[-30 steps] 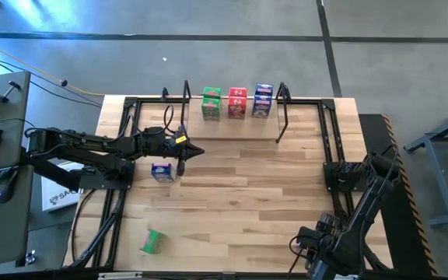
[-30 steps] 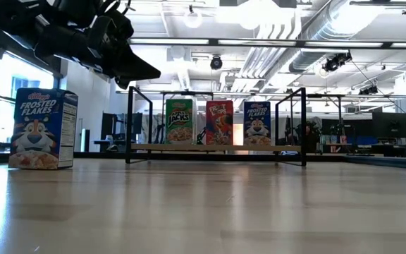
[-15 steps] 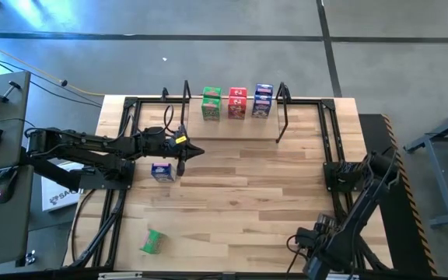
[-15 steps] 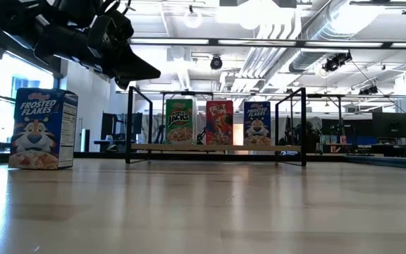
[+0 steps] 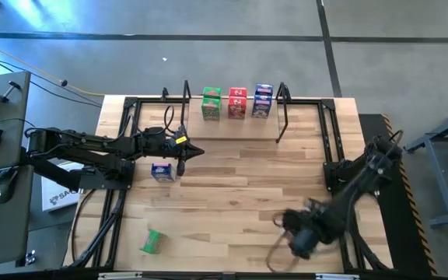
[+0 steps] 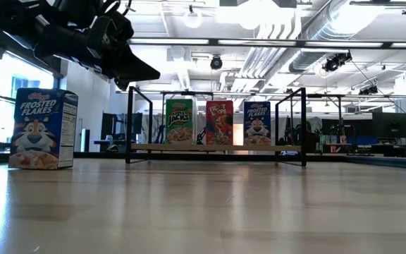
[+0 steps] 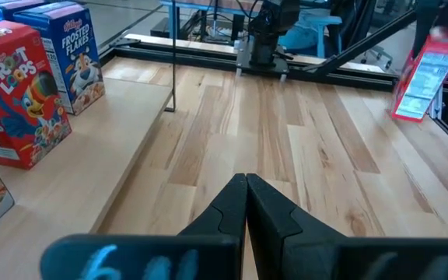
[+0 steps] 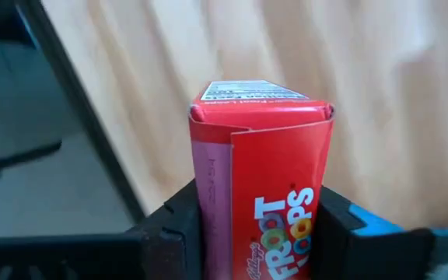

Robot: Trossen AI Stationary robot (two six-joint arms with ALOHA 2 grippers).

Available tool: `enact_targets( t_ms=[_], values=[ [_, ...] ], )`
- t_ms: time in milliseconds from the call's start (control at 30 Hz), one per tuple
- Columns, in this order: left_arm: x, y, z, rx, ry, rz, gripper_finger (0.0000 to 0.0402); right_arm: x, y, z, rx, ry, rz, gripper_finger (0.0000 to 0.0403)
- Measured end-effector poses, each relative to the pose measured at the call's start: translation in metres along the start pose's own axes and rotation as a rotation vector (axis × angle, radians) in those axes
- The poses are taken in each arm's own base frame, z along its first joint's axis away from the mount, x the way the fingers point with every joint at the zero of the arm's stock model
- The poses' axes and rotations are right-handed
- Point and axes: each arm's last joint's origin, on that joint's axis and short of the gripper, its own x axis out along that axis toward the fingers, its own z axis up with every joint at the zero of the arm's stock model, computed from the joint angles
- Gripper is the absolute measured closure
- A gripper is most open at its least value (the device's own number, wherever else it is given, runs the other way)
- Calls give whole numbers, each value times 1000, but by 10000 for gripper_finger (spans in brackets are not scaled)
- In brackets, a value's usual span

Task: Stack cereal on shelf
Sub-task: Put the red cereal box on the shelf aligned with the other red cereal boxes

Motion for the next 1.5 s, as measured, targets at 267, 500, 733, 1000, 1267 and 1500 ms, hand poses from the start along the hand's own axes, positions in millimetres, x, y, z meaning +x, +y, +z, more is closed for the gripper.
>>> enact_targets(
  t_ms=[267, 500, 733, 1000, 1267, 1500],
  values=[
    [0, 0, 1, -15, -9, 0, 399, -46, -59, 101, -245, -194, -55, 268],
    [0, 0, 1, -14, -11, -1, 399, -64, -143, 179, -435, -357, -144, 269],
    [0, 0, 1, -14, -13, -1, 399, -54, -230, 228, -495, -377, -228, 269],
    [0, 0, 1, -18, -13, -1, 399, -21, -279, 259, -490, -339, -226, 269],
    [0, 0, 1, -25, -13, -1, 399, -12, -286, 268, -467, -341, -276, 269],
    [0, 0, 1, -34, -12, -2, 399, -12, -286, 269, -440, -358, -293, 229]
  ],
)
